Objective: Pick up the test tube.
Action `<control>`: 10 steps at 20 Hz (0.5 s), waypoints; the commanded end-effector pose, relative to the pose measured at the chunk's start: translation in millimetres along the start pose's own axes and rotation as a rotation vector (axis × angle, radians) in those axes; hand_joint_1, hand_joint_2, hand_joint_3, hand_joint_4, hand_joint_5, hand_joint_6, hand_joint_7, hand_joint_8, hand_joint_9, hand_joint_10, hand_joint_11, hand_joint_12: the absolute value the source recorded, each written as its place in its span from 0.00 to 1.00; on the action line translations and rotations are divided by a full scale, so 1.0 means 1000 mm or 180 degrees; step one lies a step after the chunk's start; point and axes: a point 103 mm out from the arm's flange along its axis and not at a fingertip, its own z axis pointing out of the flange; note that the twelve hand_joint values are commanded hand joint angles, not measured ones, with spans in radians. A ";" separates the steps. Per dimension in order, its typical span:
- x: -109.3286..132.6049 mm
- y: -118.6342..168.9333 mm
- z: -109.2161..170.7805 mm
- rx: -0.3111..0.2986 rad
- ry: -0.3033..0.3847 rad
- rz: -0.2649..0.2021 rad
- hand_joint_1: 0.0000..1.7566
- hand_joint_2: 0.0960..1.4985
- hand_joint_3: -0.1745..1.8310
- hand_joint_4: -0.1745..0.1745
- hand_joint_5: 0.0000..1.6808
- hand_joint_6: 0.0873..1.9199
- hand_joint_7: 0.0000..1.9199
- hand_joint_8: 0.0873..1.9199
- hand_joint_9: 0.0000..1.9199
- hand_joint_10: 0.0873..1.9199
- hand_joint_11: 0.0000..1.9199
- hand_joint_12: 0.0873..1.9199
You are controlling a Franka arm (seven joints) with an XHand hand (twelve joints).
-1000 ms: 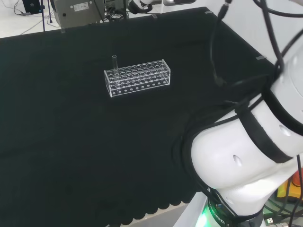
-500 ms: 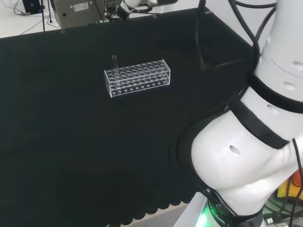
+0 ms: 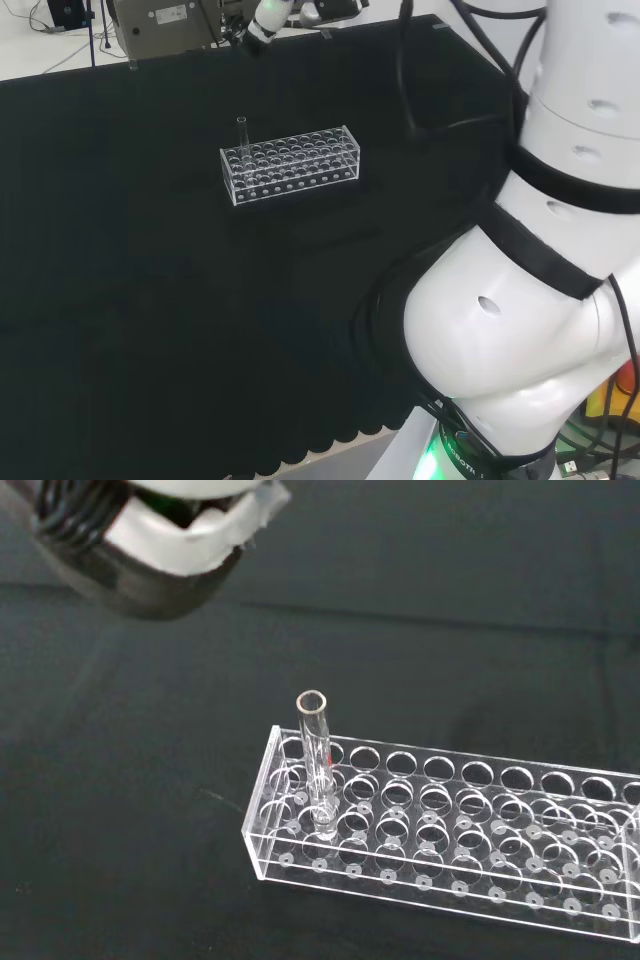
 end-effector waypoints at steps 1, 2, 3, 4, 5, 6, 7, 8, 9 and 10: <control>0.003 0.061 0.039 0.0181 -0.0042 -0.0091 0.55 0.36 0.39 0.12 0.20 0.26 0.33 0.42 0.30 0.41 0.26 0.71; 0.004 0.064 0.043 0.0198 -0.0049 -0.0124 0.55 0.36 0.40 0.11 0.20 0.28 0.33 0.42 0.31 0.40 0.27 0.71; 0.005 0.068 0.046 0.0235 -0.0065 -0.0145 0.56 0.35 0.40 0.11 0.20 0.29 0.35 0.42 0.31 0.40 0.27 0.71; 0.008 0.072 0.051 0.0269 -0.0090 -0.0158 0.56 0.35 0.40 0.11 0.20 0.31 0.36 0.42 0.32 0.40 0.27 0.71; 0.007 0.075 0.056 0.0295 -0.0118 -0.0162 0.57 0.35 0.41 0.11 0.21 0.32 0.36 0.42 0.33 0.40 0.28 0.71; 0.008 0.078 0.061 0.0323 -0.0146 -0.0144 0.57 0.35 0.41 0.11 0.22 0.34 0.37 0.42 0.33 0.40 0.28 0.70; 0.008 0.081 0.065 0.0353 -0.0176 -0.0136 0.57 0.34 0.42 0.10 0.23 0.34 0.38 0.42 0.34 0.39 0.28 0.70; 0.010 0.084 0.069 0.0370 -0.0202 -0.0144 0.57 0.34 0.42 0.10 0.23 0.35 0.38 0.42 0.34 0.39 0.28 0.70; 0.015 0.087 0.072 0.0387 -0.0233 -0.0150 0.58 0.34 0.42 0.10 0.24 0.36 0.38 0.42 0.35 0.39 0.29 0.70; 0.015 0.089 0.076 0.0361 -0.0168 -0.0153 0.58 0.34 0.43 0.10 0.24 0.37 0.39 0.42 0.35 0.39 0.29 0.70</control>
